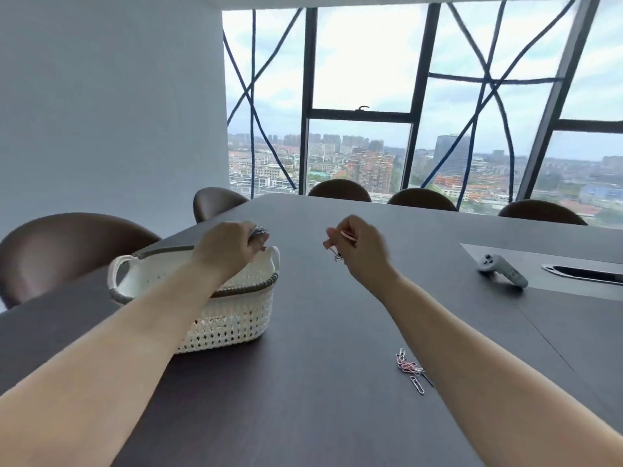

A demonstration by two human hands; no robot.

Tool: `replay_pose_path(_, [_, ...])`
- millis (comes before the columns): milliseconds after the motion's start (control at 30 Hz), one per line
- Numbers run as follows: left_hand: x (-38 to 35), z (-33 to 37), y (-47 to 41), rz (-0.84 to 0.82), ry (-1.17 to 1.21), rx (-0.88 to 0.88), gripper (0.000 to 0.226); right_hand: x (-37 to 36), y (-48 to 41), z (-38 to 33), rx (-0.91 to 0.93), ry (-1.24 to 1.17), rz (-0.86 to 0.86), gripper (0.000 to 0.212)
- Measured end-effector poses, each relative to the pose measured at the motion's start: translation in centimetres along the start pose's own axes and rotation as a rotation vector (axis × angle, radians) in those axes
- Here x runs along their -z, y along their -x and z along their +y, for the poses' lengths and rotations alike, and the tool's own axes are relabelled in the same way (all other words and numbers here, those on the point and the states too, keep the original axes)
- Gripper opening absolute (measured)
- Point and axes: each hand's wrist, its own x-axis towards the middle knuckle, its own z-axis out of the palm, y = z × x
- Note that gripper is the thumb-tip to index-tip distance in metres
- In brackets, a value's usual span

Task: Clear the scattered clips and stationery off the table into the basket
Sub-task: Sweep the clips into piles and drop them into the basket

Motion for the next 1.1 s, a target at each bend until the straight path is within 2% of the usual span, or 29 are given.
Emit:
replay_pose_path(133, [1.0,-4.4,0.8,-0.281,-0.067,0.081,0.03,-5.9,-1.5,-2.1,0.04,-0.066,-0.085,0.025])
replay_pose_path(200, [1.3,-5.7,1.1,-0.394,-0.061,0.108,0.052,-7.9,-1.8,-2.6,0.05,-0.085,-0.101,0.028])
replay_pose_path(267, [1.4,-6.6,1.2,-0.451,-0.138,0.094,0.065,-9.3,-1.9,-2.8,0.064,-0.075,-0.105,0.028])
replay_pose_path(333, [1.3,-7.2,1.3,-0.475,-0.198,0.074,0.062,-10.1,-1.9,-2.9,0.079,-0.074,-0.103,0.025])
replay_pose_path(533, [1.0,-9.0,1.5,-0.422,-0.002,-0.056,0.021,-11.3,-1.8,-3.2,0.091,-0.105,-0.108,0.018])
replay_pose_path(733, [2.0,-9.8,2.3,-0.324,0.128,-0.054,0.008,-12.8,-2.1,-4.3,0.123,-0.062,-0.114,0.017])
replay_pose_path(800, [2.7,-9.7,2.8,-0.304,0.058,-0.059,0.015,-13.2,-2.0,-4.6,0.13,-0.055,-0.115,0.018])
replay_pose_path(867, [3.0,-9.6,3.3,-0.304,-0.08,-0.044,0.032,-13.6,-1.9,-4.6,0.13,-0.057,-0.114,0.019])
replay_pose_path(967, [3.4,-10.3,4.2,-0.276,-0.103,-0.021,0.088,-13.9,-1.6,-4.6,0.126,-0.054,-0.119,0.018])
replay_pose_path(1000, [3.3,-10.7,4.7,-0.252,-0.074,-0.041,0.095,-14.0,-1.7,-4.7,0.132,-0.052,-0.119,0.018])
replay_pose_path(1100, [3.4,-11.9,6.7,-0.229,-0.075,-0.15,0.068,-14.2,-2.2,-4.9,0.131,-0.052,-0.144,0.017])
